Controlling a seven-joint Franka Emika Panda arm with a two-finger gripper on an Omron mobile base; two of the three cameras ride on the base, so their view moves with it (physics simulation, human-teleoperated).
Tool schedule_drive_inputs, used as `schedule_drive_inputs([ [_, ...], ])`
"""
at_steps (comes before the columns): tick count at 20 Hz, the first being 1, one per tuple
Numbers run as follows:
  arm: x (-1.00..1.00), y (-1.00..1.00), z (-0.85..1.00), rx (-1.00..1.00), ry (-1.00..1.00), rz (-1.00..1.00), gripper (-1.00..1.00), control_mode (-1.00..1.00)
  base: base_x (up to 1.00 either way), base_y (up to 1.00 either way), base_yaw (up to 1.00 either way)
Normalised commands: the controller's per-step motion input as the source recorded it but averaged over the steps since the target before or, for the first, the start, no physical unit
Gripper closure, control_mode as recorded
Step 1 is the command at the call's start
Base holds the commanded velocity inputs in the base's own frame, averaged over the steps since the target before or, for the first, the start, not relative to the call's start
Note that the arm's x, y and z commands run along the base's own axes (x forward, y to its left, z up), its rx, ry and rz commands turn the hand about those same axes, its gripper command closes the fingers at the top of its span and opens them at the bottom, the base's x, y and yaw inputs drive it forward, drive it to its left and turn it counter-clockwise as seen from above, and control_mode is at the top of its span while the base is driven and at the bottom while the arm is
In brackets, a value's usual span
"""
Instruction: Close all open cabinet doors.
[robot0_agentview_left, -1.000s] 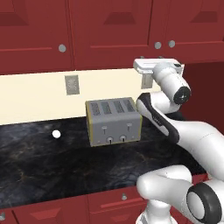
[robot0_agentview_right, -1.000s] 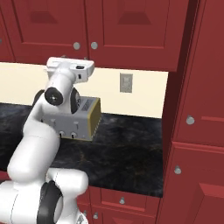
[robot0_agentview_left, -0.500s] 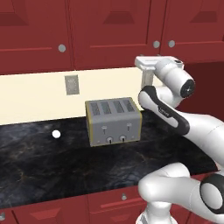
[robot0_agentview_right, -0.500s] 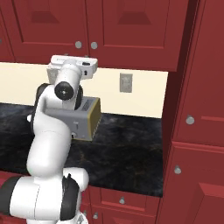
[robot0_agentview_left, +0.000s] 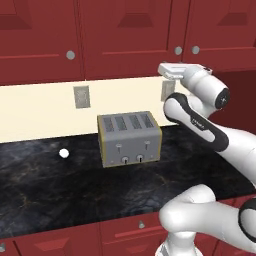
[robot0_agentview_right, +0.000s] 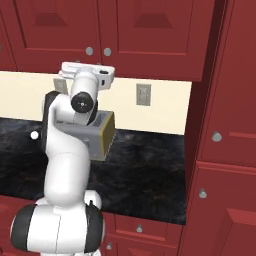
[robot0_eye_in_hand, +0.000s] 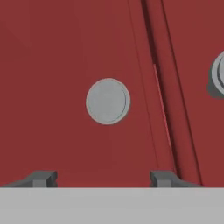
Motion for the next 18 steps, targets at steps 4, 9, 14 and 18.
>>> schedule_drive_inputs([
  [4,-0.51,-0.02,0.01,-0.01,0.04,0.0,-1.0,-1.0,0.0,0.0,0.0],
  [9,-0.68,-0.25,0.25,0.0,0.15,0.0,-1.0,-1.0,0.0,0.0,0.0],
  [14,-0.85,-0.09,0.27,-0.02,0.21,-0.01,-1.0,-1.0,0.0,0.0,0.0],
  [18,-0.99,-0.21,0.12,-0.02,0.17,-0.08,-1.0,-1.0,0.0,0.0,0.0],
])
